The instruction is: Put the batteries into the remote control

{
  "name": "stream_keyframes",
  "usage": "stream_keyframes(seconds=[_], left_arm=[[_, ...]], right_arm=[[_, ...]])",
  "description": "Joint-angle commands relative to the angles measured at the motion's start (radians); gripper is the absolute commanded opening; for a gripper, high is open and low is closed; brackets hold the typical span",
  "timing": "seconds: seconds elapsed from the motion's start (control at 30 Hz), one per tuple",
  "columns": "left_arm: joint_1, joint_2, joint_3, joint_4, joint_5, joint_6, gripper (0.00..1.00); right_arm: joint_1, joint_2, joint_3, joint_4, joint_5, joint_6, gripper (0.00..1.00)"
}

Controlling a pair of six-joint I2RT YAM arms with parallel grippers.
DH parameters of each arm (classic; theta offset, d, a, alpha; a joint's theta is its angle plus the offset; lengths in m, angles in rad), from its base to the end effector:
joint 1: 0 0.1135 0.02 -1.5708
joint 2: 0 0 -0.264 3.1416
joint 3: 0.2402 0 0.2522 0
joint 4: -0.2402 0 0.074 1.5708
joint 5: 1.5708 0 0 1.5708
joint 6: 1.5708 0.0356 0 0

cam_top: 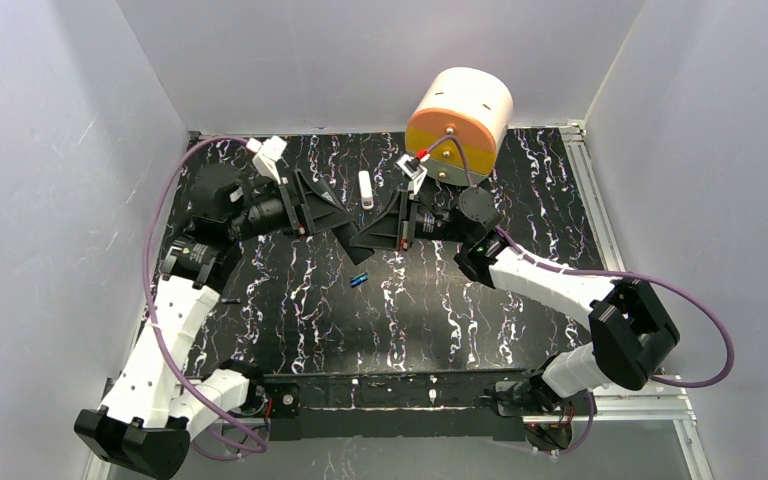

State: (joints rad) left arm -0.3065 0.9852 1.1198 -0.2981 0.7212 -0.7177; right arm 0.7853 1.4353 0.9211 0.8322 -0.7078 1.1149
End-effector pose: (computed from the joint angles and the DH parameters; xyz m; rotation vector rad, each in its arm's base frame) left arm 0.1914 -0.0852 0.4094 0.1973 1.8883 -1.3463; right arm 0.2121 0.2448 0.3384 -0.5015 1.5806 1.9776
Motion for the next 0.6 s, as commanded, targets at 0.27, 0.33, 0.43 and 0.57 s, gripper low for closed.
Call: stream_keyframes(seconds=[0.27,0.33,0.43,0.57], left_arm=[[0.086,-0.001,0.068,0.075,0.323,-0.045,0.42],[0.086,0.008,0.065,0.057,0.342,-0.035,0.4],[0.086,0.023,0.055,0.052,0.367,-0.031,0.39],[0.086,0.043,0.041,0.052,0.374,-0.015,0.38]], right_arm=[[-0.046,0.028,0.022,0.218,-0.151,0.133,0.01],[-0.047,0.033,0.037,0.21,-0.168,0.125,0.01],[-0.047,0.042,0.058,0.158,-0.186,0.089,0.02],[-0.047,0.057,0.081,0.105,-0.228,0.058,0.04]])
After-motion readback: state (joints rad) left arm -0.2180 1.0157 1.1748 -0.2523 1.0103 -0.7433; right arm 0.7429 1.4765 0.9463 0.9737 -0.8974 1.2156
